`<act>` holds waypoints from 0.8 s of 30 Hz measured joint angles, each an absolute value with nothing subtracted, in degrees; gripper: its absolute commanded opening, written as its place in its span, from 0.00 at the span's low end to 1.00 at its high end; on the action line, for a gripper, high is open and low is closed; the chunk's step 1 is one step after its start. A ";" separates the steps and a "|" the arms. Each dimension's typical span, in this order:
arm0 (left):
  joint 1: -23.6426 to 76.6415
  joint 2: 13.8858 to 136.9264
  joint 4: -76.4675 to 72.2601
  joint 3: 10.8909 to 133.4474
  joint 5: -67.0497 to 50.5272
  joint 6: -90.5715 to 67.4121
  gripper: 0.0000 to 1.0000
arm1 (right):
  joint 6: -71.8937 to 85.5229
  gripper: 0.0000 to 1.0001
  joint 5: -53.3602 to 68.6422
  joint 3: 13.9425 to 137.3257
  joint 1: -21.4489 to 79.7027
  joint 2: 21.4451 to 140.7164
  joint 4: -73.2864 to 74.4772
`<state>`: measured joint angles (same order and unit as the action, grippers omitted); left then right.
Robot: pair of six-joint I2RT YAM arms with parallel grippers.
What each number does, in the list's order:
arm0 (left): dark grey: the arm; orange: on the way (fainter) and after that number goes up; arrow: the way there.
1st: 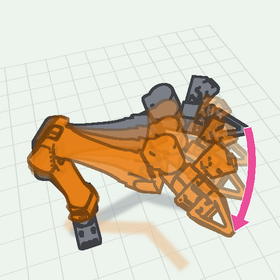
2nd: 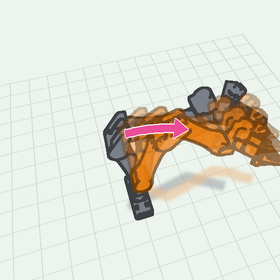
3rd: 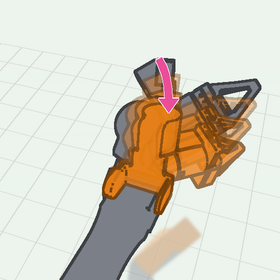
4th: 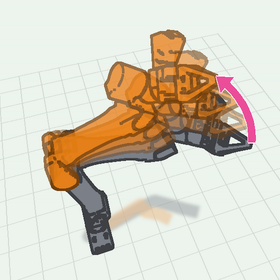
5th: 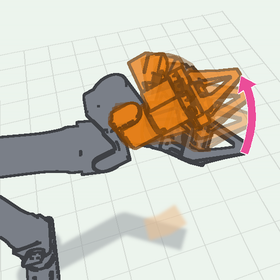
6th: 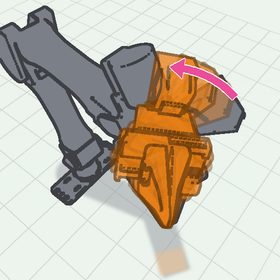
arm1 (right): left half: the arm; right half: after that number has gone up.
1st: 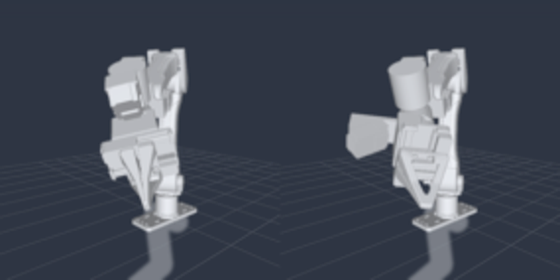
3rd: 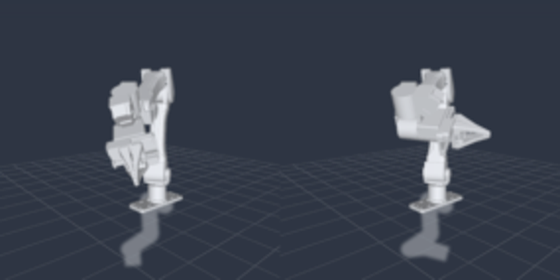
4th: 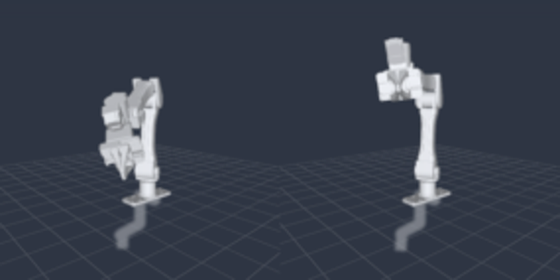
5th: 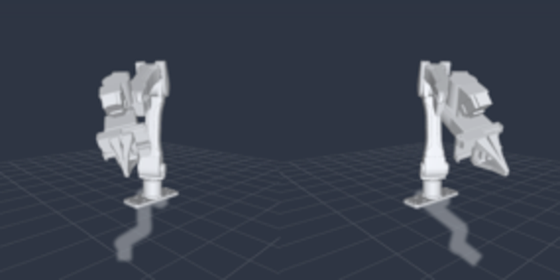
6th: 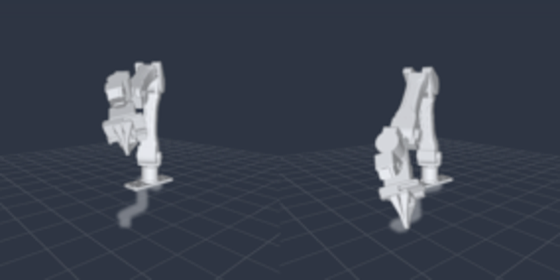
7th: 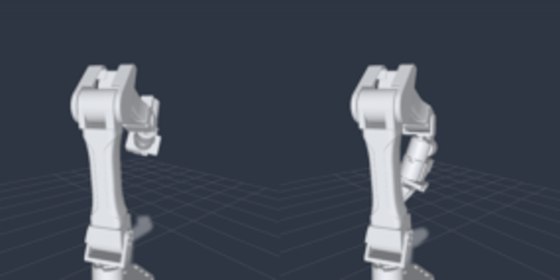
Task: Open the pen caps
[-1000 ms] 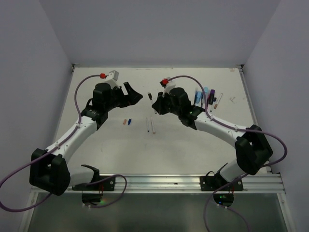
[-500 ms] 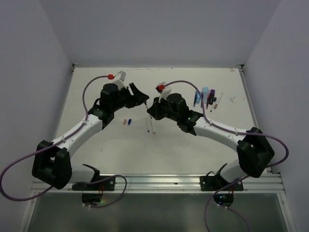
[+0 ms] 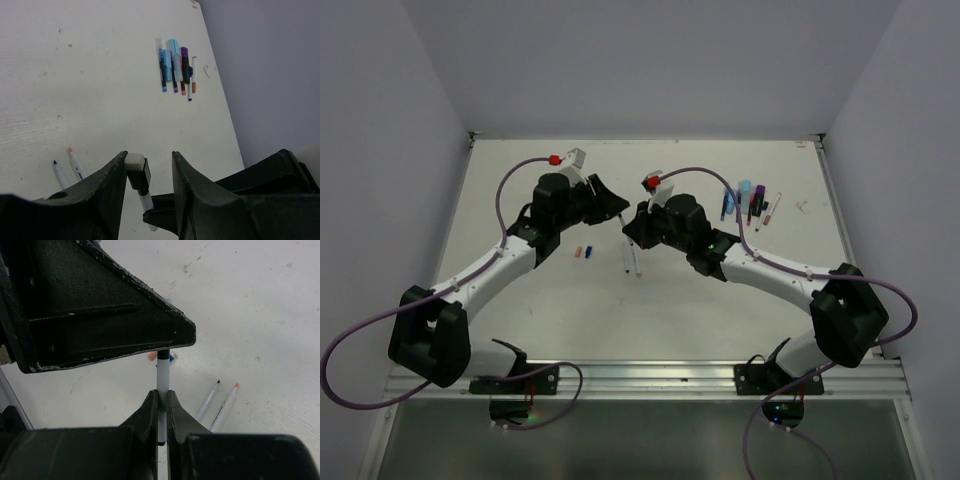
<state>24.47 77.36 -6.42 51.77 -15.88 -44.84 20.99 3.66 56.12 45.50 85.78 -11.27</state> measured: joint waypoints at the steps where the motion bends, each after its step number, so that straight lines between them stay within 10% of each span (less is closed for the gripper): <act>1: 24.53 77.45 -6.42 51.77 -15.88 -44.86 0.43 | 20.99 0.00 3.68 56.12 45.50 85.78 -11.31; 10: 24.51 77.84 -6.44 51.77 -15.64 -45.08 0.08 | 21.52 0.01 4.08 56.10 45.80 85.78 -11.79; 12: 24.56 77.80 -6.57 51.77 -15.66 -45.08 0.00 | 21.85 0.14 4.08 55.88 45.82 85.78 -12.14; 17: 24.58 77.52 -6.59 51.77 -15.62 -44.93 0.00 | 23.07 0.41 4.40 54.81 45.87 85.76 -13.78; 24: 24.58 74.63 -6.59 51.75 -15.59 -44.80 0.00 | 23.81 0.43 5.43 54.74 46.06 85.76 -14.44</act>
<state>24.58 74.63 -6.59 51.75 -15.59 -44.80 23.81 5.43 54.74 46.06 85.76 -14.44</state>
